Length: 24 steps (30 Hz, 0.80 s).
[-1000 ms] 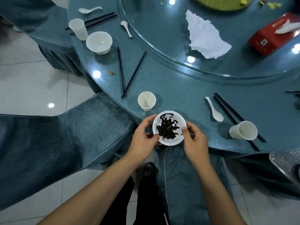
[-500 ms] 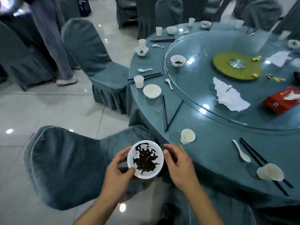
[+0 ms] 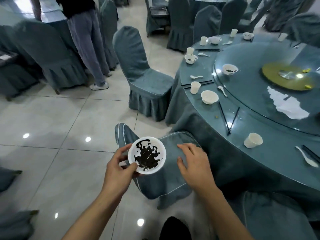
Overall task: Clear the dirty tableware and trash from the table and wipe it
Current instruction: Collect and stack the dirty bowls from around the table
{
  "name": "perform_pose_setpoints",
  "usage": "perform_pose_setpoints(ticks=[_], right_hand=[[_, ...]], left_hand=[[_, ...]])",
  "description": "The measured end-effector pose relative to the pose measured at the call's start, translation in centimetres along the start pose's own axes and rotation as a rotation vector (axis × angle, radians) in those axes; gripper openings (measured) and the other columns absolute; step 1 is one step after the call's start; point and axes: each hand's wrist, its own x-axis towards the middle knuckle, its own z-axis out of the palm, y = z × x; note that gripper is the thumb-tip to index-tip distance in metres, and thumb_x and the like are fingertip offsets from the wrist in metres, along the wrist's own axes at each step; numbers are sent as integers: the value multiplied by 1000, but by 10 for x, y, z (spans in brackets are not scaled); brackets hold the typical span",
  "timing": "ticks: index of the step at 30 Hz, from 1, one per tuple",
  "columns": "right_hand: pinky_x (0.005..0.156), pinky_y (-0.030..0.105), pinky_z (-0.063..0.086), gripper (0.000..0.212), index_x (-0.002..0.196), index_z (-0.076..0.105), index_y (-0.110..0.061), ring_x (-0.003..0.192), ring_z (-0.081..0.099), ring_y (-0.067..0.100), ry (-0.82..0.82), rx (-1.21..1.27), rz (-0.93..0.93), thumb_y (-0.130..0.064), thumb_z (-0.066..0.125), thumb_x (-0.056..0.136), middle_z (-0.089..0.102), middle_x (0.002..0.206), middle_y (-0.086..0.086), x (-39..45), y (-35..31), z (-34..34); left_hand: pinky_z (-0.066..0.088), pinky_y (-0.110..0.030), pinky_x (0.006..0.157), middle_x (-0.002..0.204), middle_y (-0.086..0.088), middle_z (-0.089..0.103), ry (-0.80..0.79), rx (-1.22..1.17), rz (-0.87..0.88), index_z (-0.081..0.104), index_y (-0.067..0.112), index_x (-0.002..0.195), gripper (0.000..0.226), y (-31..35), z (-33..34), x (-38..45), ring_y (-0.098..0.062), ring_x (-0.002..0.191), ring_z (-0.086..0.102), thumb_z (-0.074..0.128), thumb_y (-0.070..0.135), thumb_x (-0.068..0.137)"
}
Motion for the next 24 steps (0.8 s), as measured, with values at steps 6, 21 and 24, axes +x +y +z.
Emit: perform_pose_setpoints(ticks=[6,21,24], right_hand=[[92,45,49,43,127,63,-17,109,58,23,22,-64,24,-34,51,89,61,123,0,35,-32,30],[96,39,42,37,130,59,-25,112,53,20,46,26,318,-28,60,93,57,129,-3,231,-48,93],[94,38,44,33,125,60,-25,107,54,18,101,6,330,-29,61,92,59,124,-5,258,-52,93]], left_hand=[[64,-39,64,116,-6,66,-33,9,-10,65,31,125,60,17,-33,53,-22,80,76,61,-13,86],[63,-35,62,116,-5,64,-279,194,28,64,34,123,61,111,-25,279,-25,85,75,61,-15,86],[63,-36,62,115,-5,65,-318,193,22,65,34,120,60,126,-15,314,-26,85,74,62,-15,86]])
